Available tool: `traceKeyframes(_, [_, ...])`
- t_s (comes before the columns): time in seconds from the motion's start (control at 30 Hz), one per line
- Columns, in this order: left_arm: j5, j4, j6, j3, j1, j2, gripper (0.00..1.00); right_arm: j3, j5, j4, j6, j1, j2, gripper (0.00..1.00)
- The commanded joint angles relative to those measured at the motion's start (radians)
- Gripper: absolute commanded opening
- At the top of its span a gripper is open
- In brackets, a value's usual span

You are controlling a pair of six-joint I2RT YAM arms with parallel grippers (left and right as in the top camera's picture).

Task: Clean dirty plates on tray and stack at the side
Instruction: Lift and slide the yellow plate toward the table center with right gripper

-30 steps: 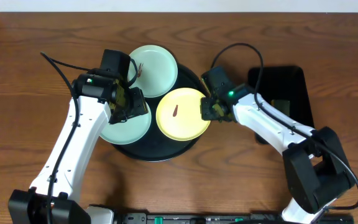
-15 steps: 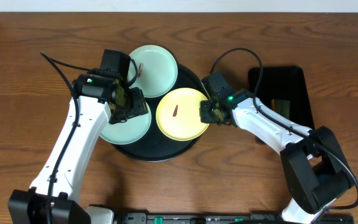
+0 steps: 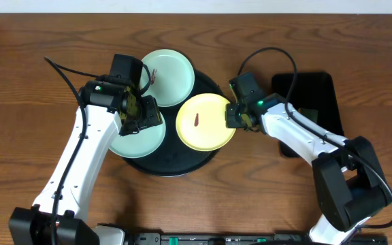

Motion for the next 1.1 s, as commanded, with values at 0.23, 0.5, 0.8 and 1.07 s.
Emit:
traceKeyframes(0.23, [-0.005,0.008,0.012,0.0,-0.037,-0.005,0.61,0.054,0.004,-0.077,-0.116,-0.084,-0.232,0.01])
traceKeyframes(0.5, [-0.005,0.074,0.012,0.0,-0.115,-0.005,0.61,0.054,0.001,-0.183,-0.145,-0.18,-0.287,0.01])
traceKeyframes(0.8, [-0.005,0.081,0.012,0.0,-0.134,-0.003,0.61,0.054,-0.063,-0.218,-0.176,-0.219,-0.287,0.01])
traceKeyframes(1.07, [-0.005,0.082,0.012,0.0,-0.134,-0.003,0.61,0.049,-0.082,-0.232,-0.175,-0.17,-0.241,0.01])
